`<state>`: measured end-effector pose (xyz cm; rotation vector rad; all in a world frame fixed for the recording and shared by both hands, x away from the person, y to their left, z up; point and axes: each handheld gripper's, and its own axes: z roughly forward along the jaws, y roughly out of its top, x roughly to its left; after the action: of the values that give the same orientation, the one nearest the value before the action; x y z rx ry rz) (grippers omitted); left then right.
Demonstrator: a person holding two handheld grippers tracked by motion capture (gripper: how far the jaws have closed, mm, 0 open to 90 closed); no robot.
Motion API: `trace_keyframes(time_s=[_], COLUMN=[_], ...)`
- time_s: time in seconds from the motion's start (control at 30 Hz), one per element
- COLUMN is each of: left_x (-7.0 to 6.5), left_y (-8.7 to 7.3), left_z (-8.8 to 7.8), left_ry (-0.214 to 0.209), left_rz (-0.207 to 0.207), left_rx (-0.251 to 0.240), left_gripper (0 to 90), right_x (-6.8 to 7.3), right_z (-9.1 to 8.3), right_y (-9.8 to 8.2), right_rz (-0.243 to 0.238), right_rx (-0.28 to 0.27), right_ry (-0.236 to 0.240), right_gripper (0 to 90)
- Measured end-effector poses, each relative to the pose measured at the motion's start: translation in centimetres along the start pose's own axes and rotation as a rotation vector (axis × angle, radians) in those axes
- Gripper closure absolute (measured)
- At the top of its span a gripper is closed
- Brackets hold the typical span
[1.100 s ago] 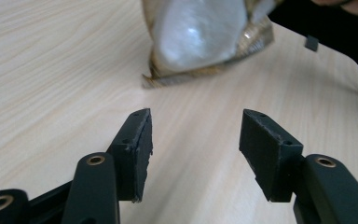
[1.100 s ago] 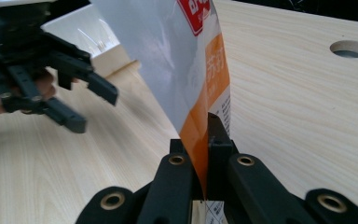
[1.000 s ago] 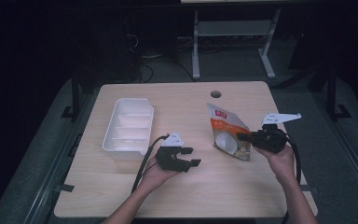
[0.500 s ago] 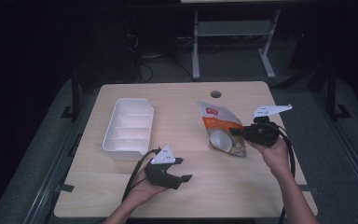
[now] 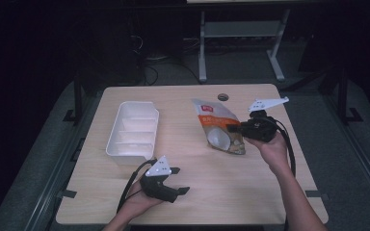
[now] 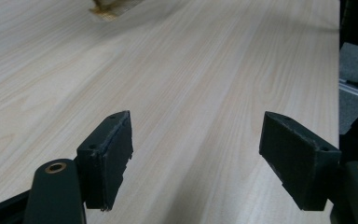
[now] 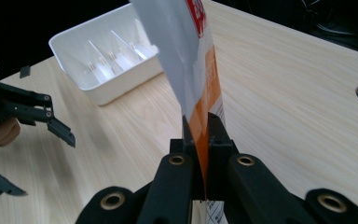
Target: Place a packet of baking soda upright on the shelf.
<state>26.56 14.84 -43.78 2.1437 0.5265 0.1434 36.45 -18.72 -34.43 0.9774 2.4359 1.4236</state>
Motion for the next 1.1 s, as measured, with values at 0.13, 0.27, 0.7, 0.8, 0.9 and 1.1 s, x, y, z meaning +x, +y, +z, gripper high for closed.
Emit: trace_keyframes(time_s=[0.13,0.27,0.7,0.8,0.9,1.1], left_x=[-0.1,-0.3,0.1,0.2,0.2,0.3], left_y=[-0.1,-0.4,-0.8,-0.9,-0.9,-1.1], left_z=[-0.2,0.2,0.2,0.2,0.3,0.4], left_ry=[0.002,-0.015,-0.019,-0.021,-0.026,-0.029], left_rz=[0.009,0.026,0.034,0.034,0.040,0.048], left_rx=[0.000,0.016,0.023,0.020,0.023,0.034], left_gripper=[23.6,23.1,22.9,22.9,22.9,22.6], right_x=[0.5,0.9,2.0,2.2,2.5,3.0], right_z=[1.0,1.8,3.8,4.2,4.5,5.3], right_y=[1.2,2.1,4.5,5.0,5.6,6.6], right_rz=[-0.011,-0.020,-0.050,-0.056,-0.062,-0.074], right_rx=[0.003,0.003,0.007,-0.002,-0.002,-0.008], right_ry=[0.018,0.028,0.061,0.069,0.072,0.088], right_gripper=[89.8,89.8,89.8,89.7,89.8,89.8])
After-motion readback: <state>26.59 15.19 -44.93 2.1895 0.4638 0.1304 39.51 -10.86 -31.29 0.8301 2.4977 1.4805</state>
